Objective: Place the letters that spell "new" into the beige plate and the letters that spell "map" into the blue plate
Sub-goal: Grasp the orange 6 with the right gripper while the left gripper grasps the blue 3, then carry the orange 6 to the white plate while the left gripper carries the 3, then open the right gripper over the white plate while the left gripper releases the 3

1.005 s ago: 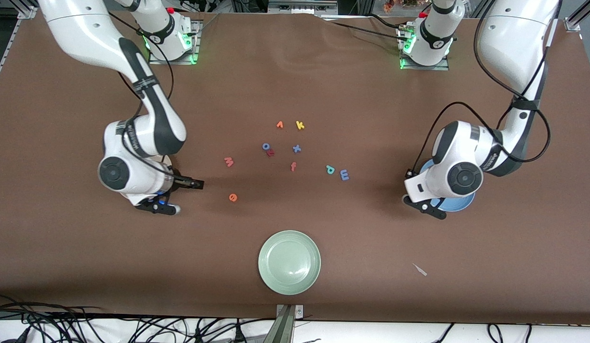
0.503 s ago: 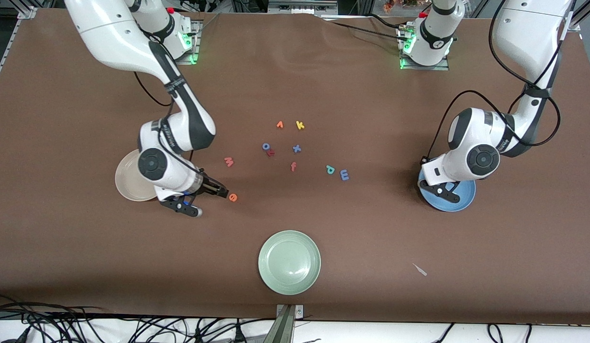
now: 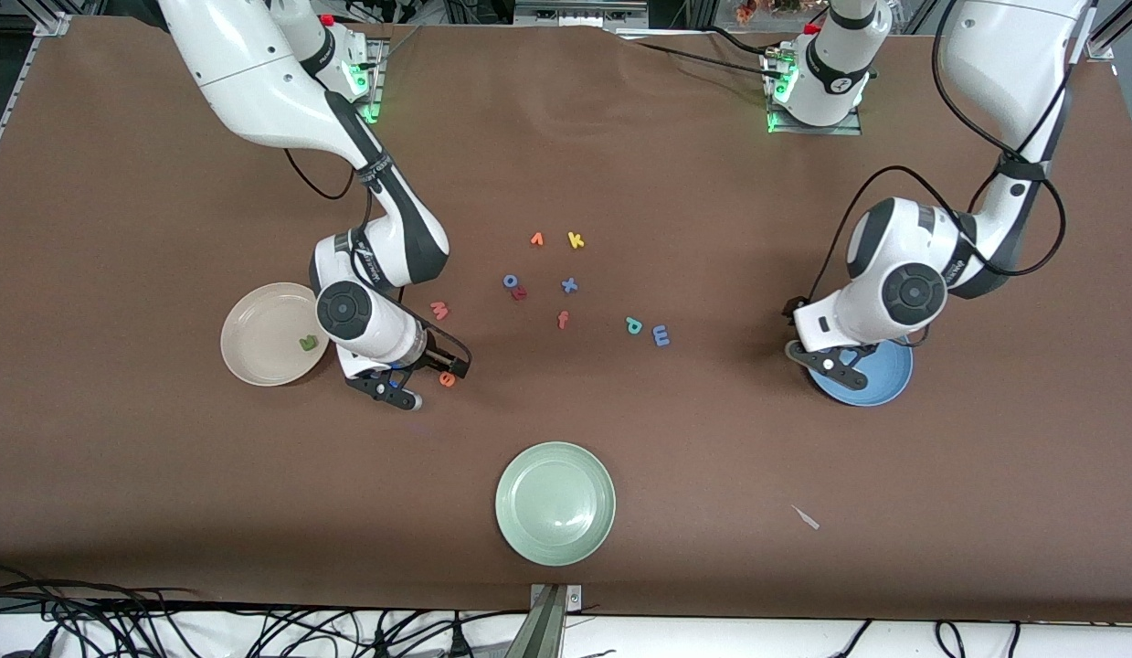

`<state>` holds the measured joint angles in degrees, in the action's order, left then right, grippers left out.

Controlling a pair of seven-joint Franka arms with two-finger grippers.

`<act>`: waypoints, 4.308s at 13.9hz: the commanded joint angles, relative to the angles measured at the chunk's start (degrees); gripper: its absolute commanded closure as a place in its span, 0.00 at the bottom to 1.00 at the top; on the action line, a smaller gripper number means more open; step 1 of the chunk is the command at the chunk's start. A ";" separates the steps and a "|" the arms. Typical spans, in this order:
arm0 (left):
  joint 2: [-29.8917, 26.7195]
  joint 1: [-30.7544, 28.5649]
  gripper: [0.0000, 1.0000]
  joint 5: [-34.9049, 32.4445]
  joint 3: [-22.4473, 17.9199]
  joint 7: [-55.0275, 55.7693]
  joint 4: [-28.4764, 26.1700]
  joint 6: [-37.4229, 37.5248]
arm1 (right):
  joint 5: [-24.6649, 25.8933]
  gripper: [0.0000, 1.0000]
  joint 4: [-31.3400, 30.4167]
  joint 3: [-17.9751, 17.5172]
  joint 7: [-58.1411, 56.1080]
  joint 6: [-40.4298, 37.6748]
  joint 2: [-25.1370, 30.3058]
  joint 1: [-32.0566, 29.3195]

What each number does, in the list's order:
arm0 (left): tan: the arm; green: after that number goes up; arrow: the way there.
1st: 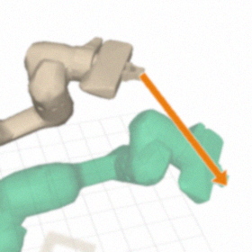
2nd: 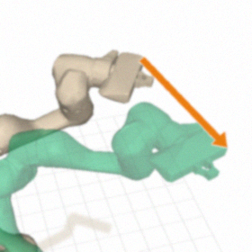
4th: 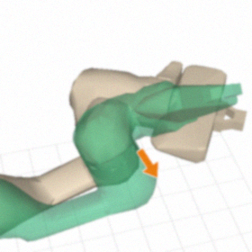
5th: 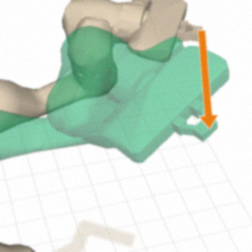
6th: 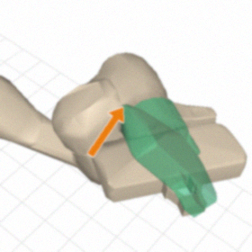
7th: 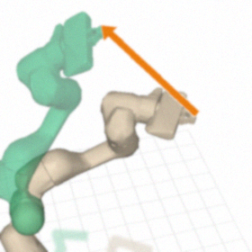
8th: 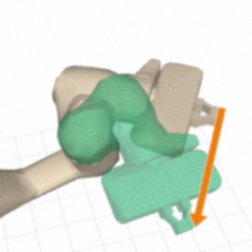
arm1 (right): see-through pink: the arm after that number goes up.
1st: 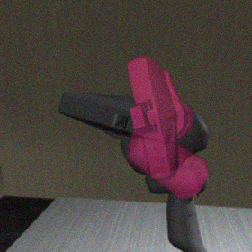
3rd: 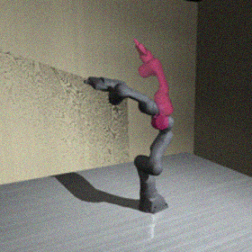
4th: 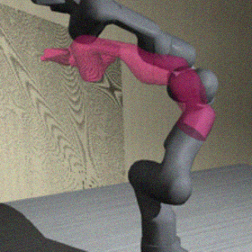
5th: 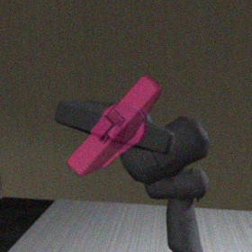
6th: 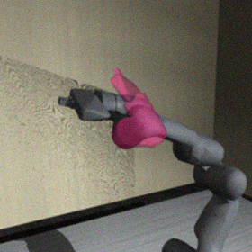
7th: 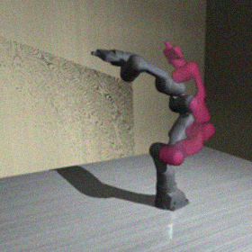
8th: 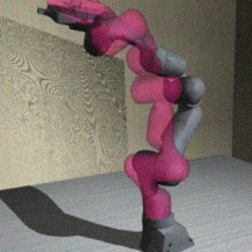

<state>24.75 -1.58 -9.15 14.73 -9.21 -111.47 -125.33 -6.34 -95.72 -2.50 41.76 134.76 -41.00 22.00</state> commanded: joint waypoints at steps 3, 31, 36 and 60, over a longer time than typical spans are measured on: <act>2.57 7.26 0.00 -1.13 3.02 18.64 5.20 0.62 | -0.07 0.04 4.38 -0.05 0.52 0.06 -3.46 0.14; 13.15 15.91 1.00 -2.01 2.76 56.33 15.14 -1.25 | -1.48 0.88 2.32 6.79 -21.51 -18.93 6.44 -2.23; 8.74 8.37 1.00 -2.01 2.67 39.32 15.23 8.67 | -1.48 0.87 -10.35 13.81 -35.75 -18.40 14.72 -2.14; 8.64 -6.45 0.00 -8.61 18.32 27.36 13.38 15.65 | -0.08 0.00 -23.62 -1.36 -37.98 5.13 18.33 -1.70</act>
<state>32.59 -12.24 -16.84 32.65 11.65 -98.48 -109.88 -7.96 -113.12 -2.13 4.10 133.76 -25.42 20.63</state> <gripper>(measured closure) 0.000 0.000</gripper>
